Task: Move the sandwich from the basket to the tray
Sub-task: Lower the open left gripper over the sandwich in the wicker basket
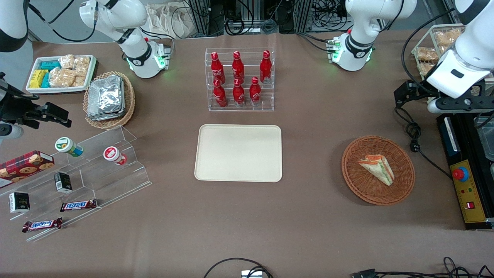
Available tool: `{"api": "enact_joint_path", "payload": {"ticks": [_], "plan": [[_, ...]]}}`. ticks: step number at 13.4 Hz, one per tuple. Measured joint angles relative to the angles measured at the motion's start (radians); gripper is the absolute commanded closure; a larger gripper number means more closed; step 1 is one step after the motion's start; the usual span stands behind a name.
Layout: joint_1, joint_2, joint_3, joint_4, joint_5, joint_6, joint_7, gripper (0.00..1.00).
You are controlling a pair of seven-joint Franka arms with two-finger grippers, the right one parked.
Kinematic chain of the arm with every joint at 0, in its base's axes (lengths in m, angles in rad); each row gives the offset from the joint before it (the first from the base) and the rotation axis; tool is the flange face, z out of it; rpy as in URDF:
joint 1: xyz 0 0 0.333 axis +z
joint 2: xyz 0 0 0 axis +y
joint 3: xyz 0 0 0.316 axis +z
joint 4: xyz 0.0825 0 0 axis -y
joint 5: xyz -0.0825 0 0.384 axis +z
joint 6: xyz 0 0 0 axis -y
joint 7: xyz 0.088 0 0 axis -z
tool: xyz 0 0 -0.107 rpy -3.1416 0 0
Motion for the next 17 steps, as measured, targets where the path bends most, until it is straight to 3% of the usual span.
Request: {"api": "enact_joint_path", "payload": {"ticks": [7,13,17], "plan": [[0.003,0.018,0.0,-0.036,0.0,0.068,-0.005,0.0],[0.01,0.21,0.018,-0.134,0.002,0.322,-0.418,0.0],[0.014,0.315,0.067,-0.249,0.036,0.559,-0.513,0.0]]}}
